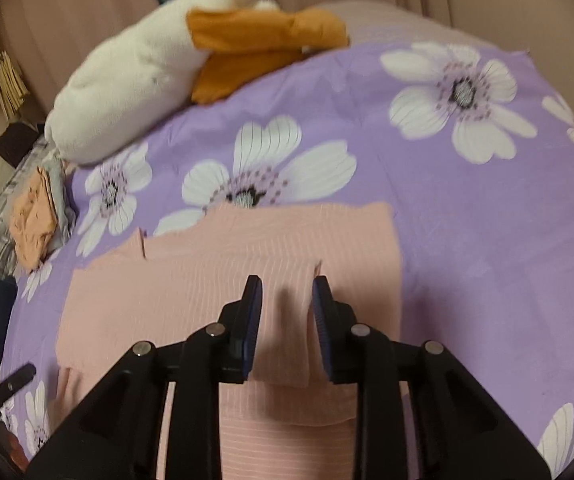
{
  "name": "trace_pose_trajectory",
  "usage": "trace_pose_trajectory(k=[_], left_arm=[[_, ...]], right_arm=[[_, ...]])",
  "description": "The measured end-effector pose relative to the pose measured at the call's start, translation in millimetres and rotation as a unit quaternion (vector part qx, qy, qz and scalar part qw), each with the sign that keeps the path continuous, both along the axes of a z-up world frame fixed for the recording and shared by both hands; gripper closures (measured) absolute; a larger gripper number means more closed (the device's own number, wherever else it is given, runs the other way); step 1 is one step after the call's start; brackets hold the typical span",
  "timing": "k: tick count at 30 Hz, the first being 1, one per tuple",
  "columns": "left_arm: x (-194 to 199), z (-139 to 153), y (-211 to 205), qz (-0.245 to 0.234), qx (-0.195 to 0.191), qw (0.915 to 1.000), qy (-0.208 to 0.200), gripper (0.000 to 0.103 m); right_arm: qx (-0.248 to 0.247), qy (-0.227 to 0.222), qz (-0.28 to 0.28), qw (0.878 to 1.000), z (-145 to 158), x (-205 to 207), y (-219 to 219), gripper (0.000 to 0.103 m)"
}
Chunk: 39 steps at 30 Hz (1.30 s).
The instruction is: Fold small clothes
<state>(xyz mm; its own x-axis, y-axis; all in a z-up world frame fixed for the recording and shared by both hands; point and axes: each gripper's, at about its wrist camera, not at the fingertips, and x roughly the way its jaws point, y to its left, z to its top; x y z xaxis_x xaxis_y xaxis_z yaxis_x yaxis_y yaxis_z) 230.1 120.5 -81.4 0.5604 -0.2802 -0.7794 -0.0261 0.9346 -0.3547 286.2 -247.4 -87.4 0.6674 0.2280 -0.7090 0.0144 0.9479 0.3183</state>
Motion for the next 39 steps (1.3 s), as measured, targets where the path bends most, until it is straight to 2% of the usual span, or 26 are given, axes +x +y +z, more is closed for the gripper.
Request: trace_pose_trajectory(k=[3,5,7,8,11,15,17,18,20,23,25,29,32,36,39], left_arm=[[21,-8,-11,-0.017,0.0,0.9998,-0.004,0.038],[30,-20,-16,-0.022,0.008,0.9997,0.003,0.045],[34,-33,-18,-0.022,0.02,0.9994,0.019,0.049],[35,-41,-17,-0.019,0.028,0.999,0.028,0.049],[30,-53,-9,-0.013,0.03,0.9989,0.034,0.051],[13,-38,-2,-0.009,0.012,0.9993,0.033,0.051],[-4,-27,4,-0.003,0.011,0.9996,0.026,0.048],[-12,-25,9,0.0,0.006,0.9997,0.025,0.046],[-32,-23,20,0.008,-0.015,0.9996,0.024,0.033],[-59,-29,33,0.016,-0.043,0.9982,0.039,0.033],[-72,-37,36,0.018,-0.047,0.9973,0.054,0.033],[-98,-41,38,0.008,-0.083,0.995,0.056,0.033],[-115,-43,37,-0.014,-0.149,0.9868,0.062,0.033],[-141,-47,32,-0.028,-0.185,0.98,0.068,0.033],[-162,-47,31,-0.033,-0.215,0.9735,0.07,0.033]], right_arm=[[0.044,0.007,0.065,0.997,-6,-3,13,0.077],[0.028,0.029,0.084,0.996,-18,-4,19,0.079],[-0.005,0.06,0.087,0.994,-36,-4,21,0.079],[-0.019,0.068,0.082,0.994,-43,-4,20,0.083],[-0.019,0.059,0.077,0.995,-45,-10,10,0.086],[0.0,0.058,0.077,0.995,-28,-30,1,0.075],[0.007,0.049,0.079,0.996,-20,-48,-4,0.06],[0.01,0.046,0.078,0.996,-16,-59,-8,0.057],[0.02,0.044,0.075,0.996,-12,-82,-17,0.053],[0.029,0.057,0.058,0.996,-17,-113,-36,0.05],[0.034,0.067,0.04,0.996,-23,-131,-49,0.048],[0.094,0.103,0.023,0.99,-45,-165,-71,0.048],[0.144,0.113,0.037,0.982,-57,-185,-70,0.048],[0.201,0.115,0.063,0.971,-61,-217,-59,0.048],[0.212,0.121,0.08,0.966,-61,-240,-50,0.048]])
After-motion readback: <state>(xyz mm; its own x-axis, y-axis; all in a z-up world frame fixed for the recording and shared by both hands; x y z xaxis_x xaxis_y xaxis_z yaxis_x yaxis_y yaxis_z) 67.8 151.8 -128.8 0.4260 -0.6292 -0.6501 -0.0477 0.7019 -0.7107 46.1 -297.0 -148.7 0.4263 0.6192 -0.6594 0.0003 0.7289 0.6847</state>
